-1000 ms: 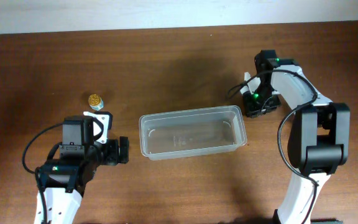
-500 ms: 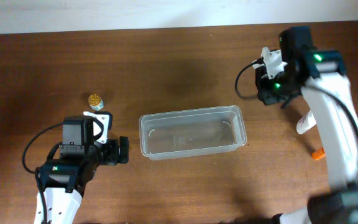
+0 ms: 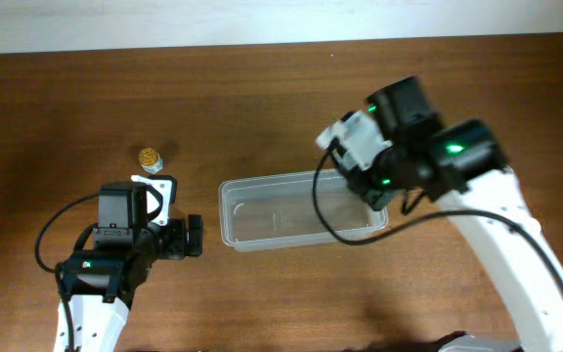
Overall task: Pack container
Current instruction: 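Carry the brown bottle into the container and release it, then move the right gripper to the white dropper bottle and grasp it, then place the white dropper bottle upright in the container's right end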
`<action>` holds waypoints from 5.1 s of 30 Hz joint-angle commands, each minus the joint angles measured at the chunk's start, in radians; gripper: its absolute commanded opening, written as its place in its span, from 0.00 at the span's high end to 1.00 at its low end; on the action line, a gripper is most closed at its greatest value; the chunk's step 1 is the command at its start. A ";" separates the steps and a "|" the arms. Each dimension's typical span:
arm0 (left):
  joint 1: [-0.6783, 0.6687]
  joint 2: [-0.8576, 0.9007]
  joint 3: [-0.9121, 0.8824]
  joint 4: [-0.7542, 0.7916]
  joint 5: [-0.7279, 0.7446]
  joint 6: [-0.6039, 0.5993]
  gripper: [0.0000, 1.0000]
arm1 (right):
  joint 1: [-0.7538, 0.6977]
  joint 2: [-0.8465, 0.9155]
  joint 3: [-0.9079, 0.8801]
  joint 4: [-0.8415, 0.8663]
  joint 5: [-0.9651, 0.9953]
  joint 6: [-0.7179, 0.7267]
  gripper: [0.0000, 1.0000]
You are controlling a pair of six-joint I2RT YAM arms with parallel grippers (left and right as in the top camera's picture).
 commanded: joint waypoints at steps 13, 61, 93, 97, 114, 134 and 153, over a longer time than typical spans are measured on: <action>0.007 0.002 0.020 0.004 0.018 -0.010 0.01 | 0.011 0.193 -0.331 0.282 0.067 0.021 0.71; 0.007 0.002 0.020 0.003 0.018 -0.010 0.01 | -0.393 -0.104 0.165 0.077 0.274 0.541 0.03; 0.007 0.002 0.020 0.003 0.018 -0.010 0.01 | -0.844 0.432 0.134 -0.025 0.042 0.476 0.43; 0.007 0.002 0.020 0.003 0.018 -0.010 0.01 | -0.844 0.433 0.134 -0.026 0.038 0.477 0.45; 0.007 0.002 0.020 0.003 0.019 -0.010 0.01 | -0.844 0.439 0.101 -0.006 0.027 0.476 0.64; 0.007 0.002 0.020 0.003 0.033 -0.010 0.01 | -0.766 0.290 0.111 -0.046 0.002 0.448 0.83; 0.007 0.002 0.020 0.003 0.033 -0.010 0.01 | -0.133 -0.097 0.099 -0.154 0.008 0.481 0.83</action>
